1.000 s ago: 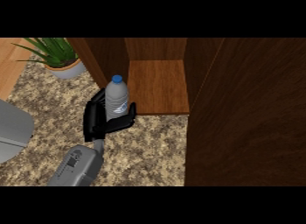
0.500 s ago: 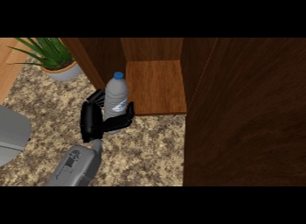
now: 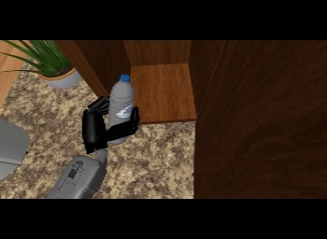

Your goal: Pick up the bottled water, place it into the cabinet and close the cabinet

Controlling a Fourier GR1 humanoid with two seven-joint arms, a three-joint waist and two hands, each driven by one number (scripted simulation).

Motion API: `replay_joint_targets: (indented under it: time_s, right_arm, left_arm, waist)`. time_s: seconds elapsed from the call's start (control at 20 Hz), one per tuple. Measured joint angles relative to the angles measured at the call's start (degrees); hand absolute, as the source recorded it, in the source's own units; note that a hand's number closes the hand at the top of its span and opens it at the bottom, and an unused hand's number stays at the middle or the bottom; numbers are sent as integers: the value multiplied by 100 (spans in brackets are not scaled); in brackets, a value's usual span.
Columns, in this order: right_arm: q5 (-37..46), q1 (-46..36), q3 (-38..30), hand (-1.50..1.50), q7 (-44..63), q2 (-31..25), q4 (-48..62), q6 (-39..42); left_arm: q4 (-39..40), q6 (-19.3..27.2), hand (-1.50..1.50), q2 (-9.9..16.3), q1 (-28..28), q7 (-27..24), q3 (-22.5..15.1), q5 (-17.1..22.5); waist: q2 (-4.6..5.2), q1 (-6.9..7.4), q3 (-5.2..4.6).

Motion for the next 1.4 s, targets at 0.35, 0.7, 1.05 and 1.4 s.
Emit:
replay_joint_targets:
  time_s: [0.35,0.7,1.05,1.4]
  right_arm:
    - [-36,-90,81,-150,9,-86,29,27]
    - [-58,-212,135,-150,11,-164,46,34]
    - [-77,-356,172,-150,39,-234,51,-29]
    - [-90,-463,151,-150,78,-296,55,-120]
  left_arm:
    - [-111,429,-150,251,63,110,-160,-321]
    - [-283,637,-150,465,143,371,-311,-450]
    - [-427,580,-150,667,158,536,-413,-434]
    - [-505,386,-150,722,177,473,-398,-258]
  waist:
    - [7,-110,18]
    - [23,-227,19]
    - [59,-255,5]
    - [94,-269,-22]
